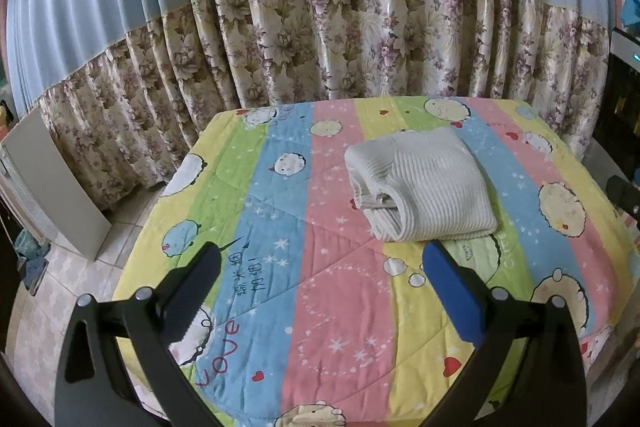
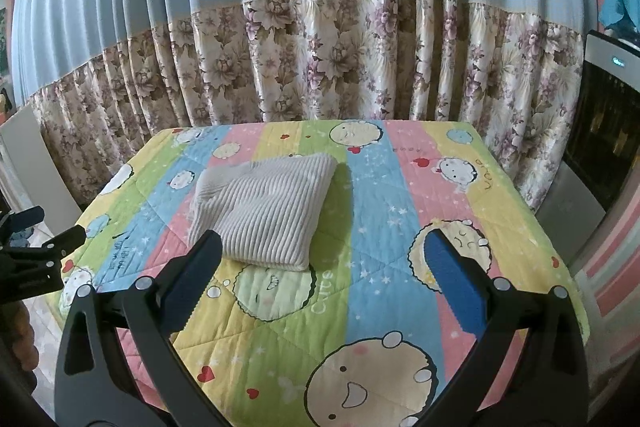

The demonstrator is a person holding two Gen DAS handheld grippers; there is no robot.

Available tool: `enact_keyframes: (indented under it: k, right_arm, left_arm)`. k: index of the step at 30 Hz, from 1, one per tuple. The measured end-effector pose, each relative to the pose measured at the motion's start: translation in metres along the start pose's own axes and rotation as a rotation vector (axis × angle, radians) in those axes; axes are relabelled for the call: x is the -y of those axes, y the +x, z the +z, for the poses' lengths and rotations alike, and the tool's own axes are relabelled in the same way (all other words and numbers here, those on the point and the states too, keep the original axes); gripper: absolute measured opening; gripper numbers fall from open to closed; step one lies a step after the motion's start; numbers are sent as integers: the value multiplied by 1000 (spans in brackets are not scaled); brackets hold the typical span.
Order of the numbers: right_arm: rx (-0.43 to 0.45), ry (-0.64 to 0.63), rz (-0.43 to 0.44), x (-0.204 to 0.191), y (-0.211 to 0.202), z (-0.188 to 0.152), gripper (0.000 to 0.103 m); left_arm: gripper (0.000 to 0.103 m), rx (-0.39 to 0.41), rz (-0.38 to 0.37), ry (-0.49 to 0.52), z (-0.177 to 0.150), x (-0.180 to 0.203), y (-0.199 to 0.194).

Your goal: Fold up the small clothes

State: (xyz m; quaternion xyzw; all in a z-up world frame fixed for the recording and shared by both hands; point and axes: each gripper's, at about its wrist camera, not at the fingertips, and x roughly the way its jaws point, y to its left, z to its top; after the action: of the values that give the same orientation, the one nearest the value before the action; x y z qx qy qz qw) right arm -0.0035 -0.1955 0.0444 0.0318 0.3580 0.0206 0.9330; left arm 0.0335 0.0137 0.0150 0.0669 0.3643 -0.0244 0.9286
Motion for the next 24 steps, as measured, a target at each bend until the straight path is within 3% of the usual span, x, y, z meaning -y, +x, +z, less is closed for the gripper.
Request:
enact_keyframes:
  k: [24]
  right_arm:
    - [16, -16, -38, 1, -3, 4, 100]
  left_arm:
    - [101, 16, 18, -36, 2, -4, 0]
